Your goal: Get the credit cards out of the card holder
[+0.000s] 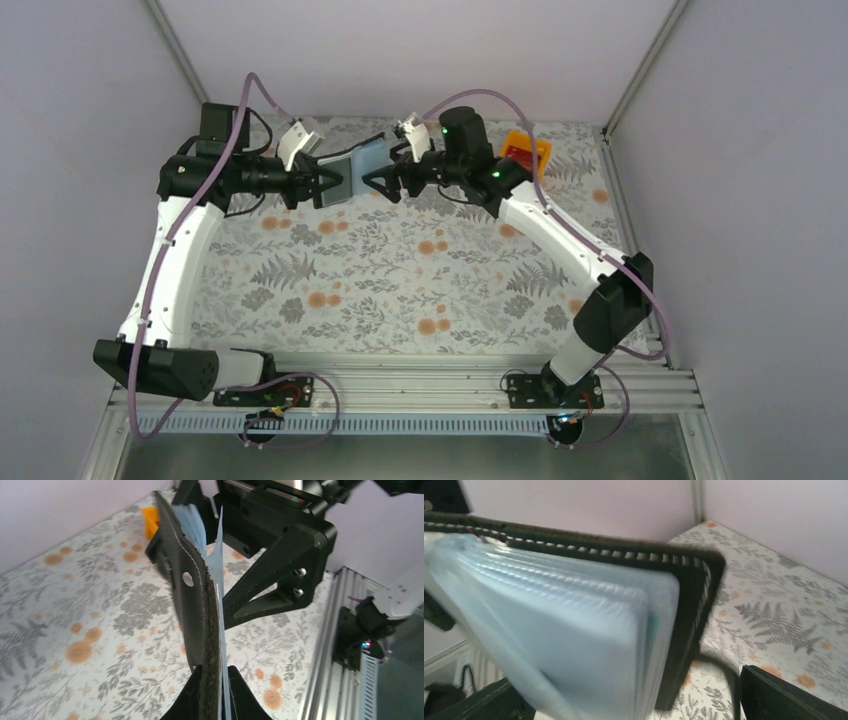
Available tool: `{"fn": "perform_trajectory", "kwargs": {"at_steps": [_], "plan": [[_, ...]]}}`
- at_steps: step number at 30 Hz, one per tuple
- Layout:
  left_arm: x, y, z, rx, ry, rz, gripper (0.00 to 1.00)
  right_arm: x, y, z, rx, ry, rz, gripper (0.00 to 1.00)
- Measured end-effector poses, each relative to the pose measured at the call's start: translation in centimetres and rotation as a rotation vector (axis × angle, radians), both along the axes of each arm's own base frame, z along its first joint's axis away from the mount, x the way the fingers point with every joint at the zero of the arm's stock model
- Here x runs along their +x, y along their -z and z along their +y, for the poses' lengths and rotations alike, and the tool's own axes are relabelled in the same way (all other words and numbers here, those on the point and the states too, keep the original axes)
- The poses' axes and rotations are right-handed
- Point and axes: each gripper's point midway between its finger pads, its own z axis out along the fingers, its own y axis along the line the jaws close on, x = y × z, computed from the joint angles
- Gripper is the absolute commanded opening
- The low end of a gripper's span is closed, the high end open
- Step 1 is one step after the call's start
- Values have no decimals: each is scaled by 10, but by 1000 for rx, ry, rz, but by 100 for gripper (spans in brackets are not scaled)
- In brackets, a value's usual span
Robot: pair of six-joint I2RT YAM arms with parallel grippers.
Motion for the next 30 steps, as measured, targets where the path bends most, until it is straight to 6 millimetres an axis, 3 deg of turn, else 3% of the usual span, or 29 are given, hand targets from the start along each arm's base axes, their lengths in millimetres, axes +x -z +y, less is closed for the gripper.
{"fn": "perform_trajectory", "kwargs": {"at_steps": [10, 12, 17, 18, 20, 26, 30], "plan": [[-45, -21, -13, -78, 204, -69, 2, -49, -19, -4, 60, -312, -95, 97], [-54, -24, -14, -85, 235, -86, 2, -58, -20, -6, 69, -360, -96, 78], [-65, -29, -18, -104, 283, -115, 2, -85, -28, -7, 112, -503, -96, 11], [-65, -30, -18, -107, 285, -117, 2, -90, -29, -8, 121, -527, -92, 5], [-64, -31, -18, -109, 282, -124, 3, -98, -33, -9, 136, -562, -89, 4], [-64, -37, -18, -118, 272, -135, 34, -106, -43, -16, 141, -562, -126, 4], [-65, -36, -15, -93, 254, -147, 38, -113, -54, -23, 152, -554, -158, 4]]}}
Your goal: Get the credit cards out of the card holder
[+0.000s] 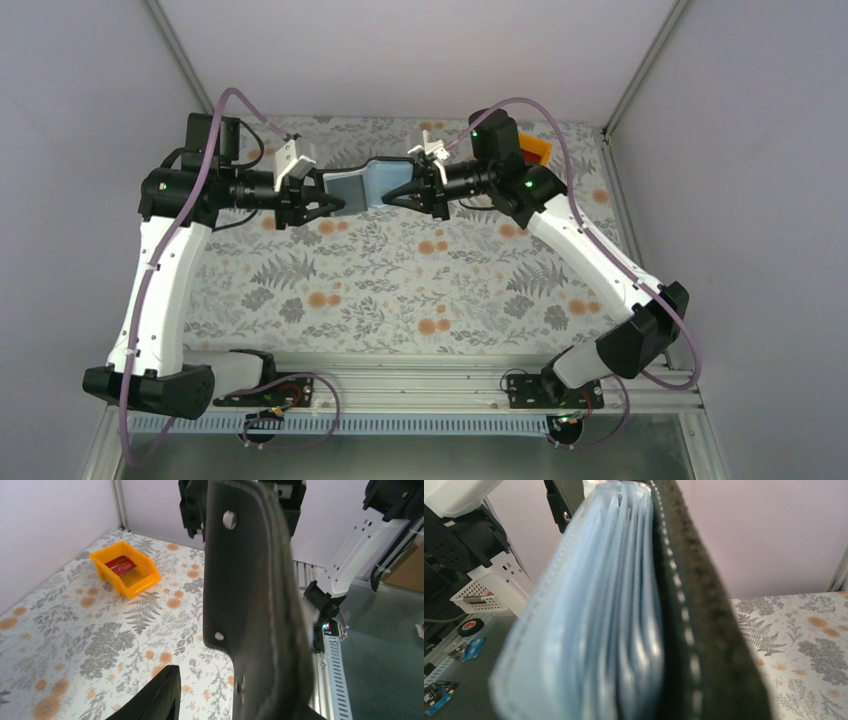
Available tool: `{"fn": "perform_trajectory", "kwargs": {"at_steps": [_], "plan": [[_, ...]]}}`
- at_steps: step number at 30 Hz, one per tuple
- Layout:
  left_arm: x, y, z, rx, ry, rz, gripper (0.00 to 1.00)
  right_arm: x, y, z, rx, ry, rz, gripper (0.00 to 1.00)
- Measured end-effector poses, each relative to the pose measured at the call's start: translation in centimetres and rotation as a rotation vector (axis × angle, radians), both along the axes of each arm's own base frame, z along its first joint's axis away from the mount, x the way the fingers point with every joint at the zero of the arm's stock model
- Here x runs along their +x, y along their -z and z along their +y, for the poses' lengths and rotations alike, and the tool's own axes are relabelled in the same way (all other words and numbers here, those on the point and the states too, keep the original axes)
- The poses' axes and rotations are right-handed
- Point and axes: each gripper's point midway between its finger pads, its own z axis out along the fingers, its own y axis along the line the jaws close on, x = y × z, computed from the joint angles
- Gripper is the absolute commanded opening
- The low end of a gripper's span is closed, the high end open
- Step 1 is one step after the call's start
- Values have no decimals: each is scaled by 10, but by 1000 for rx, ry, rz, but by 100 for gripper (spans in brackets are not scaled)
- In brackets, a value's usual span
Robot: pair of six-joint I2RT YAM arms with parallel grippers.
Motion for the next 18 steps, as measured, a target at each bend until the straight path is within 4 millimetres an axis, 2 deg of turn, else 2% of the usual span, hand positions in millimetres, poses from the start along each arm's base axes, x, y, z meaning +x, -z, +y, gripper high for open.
{"fn": "perform_trajectory", "kwargs": {"at_steps": [4, 15, 18], "plan": [[0, 0, 3, 26, -20, -21, 38, 1, -7, -4, 12, 12, -13, 4], [-5, -5, 9, 64, -36, -76, 39, 1, -5, -5, 8, 12, -9, 4], [-6, -6, 11, 74, -45, -90, 42, 1, -5, -5, 7, 13, -9, 4]]}}
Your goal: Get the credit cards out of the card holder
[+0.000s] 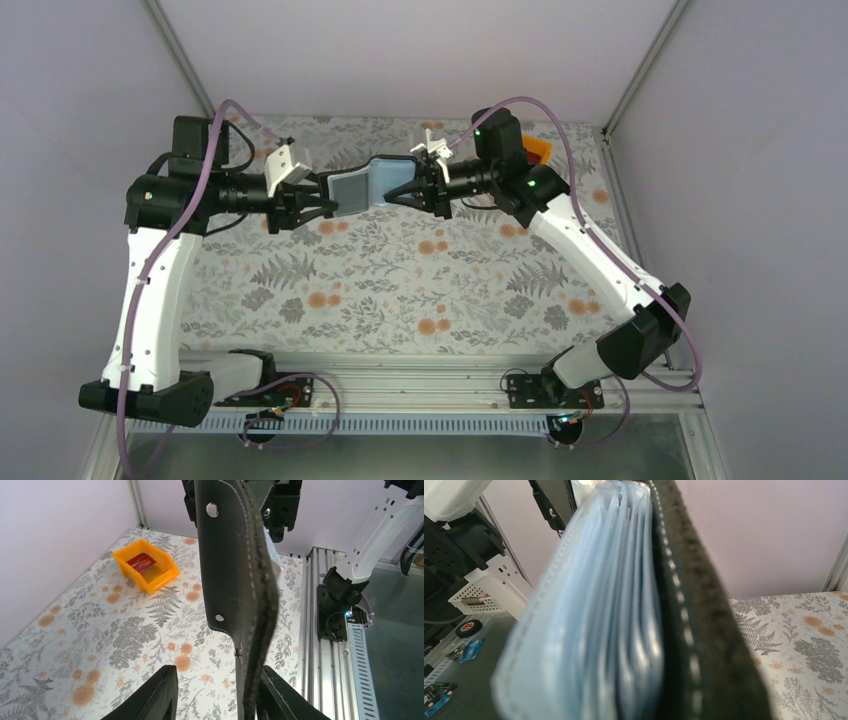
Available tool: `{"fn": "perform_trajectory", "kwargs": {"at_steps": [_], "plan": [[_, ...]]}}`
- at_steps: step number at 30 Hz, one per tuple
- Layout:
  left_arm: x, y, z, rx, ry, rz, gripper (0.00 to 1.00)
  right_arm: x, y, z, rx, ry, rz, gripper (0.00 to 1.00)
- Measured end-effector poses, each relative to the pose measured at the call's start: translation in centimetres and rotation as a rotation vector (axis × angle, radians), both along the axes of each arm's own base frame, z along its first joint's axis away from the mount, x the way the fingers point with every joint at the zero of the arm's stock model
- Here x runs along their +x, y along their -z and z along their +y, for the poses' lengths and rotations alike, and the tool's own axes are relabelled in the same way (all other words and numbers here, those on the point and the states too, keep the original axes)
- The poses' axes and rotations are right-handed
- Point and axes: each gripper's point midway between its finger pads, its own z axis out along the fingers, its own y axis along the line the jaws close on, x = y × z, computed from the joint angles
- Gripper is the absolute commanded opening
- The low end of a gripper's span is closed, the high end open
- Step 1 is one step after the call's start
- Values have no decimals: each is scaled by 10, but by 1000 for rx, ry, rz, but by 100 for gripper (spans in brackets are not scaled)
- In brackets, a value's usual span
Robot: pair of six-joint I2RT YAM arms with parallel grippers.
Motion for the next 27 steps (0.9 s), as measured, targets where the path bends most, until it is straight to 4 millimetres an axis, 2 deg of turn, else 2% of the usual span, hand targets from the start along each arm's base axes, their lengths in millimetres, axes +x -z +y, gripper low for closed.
{"fn": "perform_trajectory", "kwargs": {"at_steps": [6, 15, 23, 27], "plan": [[2, -2, 0, -5, -9, -3, 67, 0, 0, 0, -1, -2, 5, 4], [10, 0, 1, -1, -24, 2, 67, 0, 0, 0, -1, -2, 3, 4], [10, -11, 2, -2, -35, -34, 70, 1, 1, -1, -4, 0, 6, 4], [10, -11, 2, -5, -36, -27, 65, 2, 2, -1, -6, -1, 11, 4]]}}
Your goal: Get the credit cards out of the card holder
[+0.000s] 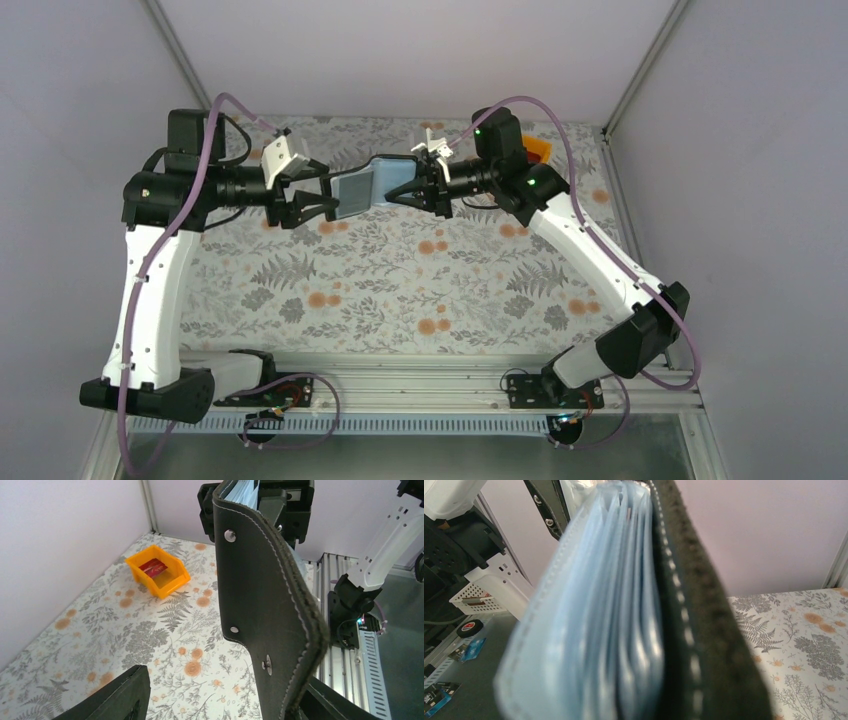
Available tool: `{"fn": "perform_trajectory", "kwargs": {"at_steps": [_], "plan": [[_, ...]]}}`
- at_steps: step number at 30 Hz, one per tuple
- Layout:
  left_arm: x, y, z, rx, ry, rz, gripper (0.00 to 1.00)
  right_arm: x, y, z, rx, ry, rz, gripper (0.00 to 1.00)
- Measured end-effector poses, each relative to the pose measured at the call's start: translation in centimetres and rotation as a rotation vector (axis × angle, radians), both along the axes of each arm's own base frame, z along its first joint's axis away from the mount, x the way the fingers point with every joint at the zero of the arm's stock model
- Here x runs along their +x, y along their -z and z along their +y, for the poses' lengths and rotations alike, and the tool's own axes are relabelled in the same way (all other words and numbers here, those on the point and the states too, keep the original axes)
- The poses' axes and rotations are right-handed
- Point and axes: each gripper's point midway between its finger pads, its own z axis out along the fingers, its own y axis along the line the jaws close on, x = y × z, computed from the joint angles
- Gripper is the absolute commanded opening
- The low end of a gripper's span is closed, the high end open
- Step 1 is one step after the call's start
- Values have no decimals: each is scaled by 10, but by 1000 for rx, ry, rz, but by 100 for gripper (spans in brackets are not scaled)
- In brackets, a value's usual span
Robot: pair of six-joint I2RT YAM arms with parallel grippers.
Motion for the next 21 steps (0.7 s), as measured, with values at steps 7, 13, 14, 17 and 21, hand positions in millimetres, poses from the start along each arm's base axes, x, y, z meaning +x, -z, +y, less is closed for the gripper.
{"fn": "perform_trajectory", "kwargs": {"at_steps": [7, 13, 14, 17, 21], "plan": [[-5, -8, -1, -7, 21, -24, 54, 0, 0, 0, -1, 1, 0, 4], [-9, -11, -2, -23, 40, -27, 48, -2, -1, -1, 1, -11, 8, 4], [-10, -12, -2, -26, 43, -27, 48, -2, -1, -1, 1, -12, 8, 4], [-10, -14, -3, -38, 47, -19, 49, -3, -1, -1, 1, -13, 10, 4], [-3, -15, -4, -56, 26, -10, 51, -3, -1, -1, 1, -13, 17, 4]]}}
